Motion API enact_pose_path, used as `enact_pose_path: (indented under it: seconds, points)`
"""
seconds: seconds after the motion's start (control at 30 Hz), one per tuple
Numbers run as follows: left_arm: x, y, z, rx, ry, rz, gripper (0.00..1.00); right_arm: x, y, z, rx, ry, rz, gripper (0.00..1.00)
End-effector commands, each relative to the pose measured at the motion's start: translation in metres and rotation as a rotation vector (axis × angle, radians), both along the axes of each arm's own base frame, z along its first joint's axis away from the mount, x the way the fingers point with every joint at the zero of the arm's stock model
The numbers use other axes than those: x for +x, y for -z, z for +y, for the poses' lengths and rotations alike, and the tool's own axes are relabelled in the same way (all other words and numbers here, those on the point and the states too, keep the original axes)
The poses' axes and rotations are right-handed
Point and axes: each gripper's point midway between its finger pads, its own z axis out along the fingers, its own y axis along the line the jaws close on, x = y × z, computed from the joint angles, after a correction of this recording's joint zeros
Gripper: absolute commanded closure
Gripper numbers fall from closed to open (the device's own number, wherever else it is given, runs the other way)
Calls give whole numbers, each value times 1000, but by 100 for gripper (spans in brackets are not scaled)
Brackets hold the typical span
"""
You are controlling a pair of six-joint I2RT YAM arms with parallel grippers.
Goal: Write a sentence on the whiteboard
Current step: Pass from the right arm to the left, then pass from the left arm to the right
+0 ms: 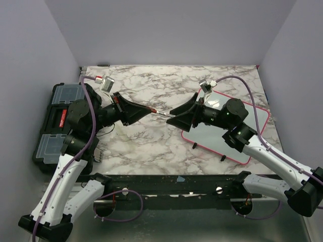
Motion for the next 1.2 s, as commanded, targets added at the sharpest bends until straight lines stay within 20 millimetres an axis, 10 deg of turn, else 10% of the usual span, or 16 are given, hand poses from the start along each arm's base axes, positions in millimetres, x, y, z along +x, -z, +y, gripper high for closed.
enact_pose_path:
  seconds: [0.0, 0.67, 1.17]
  points:
    - [6, -18, 4, -107, -52, 12, 100, -4, -50, -4, 199, 7, -58, 13]
    - [8, -28, 0, -215, -14, -6, 100, -9, -67, 5, 252, -75, -65, 54]
    - [10, -21, -3, -170, -5, -12, 100, -8, -63, 9, 246, -91, -53, 64]
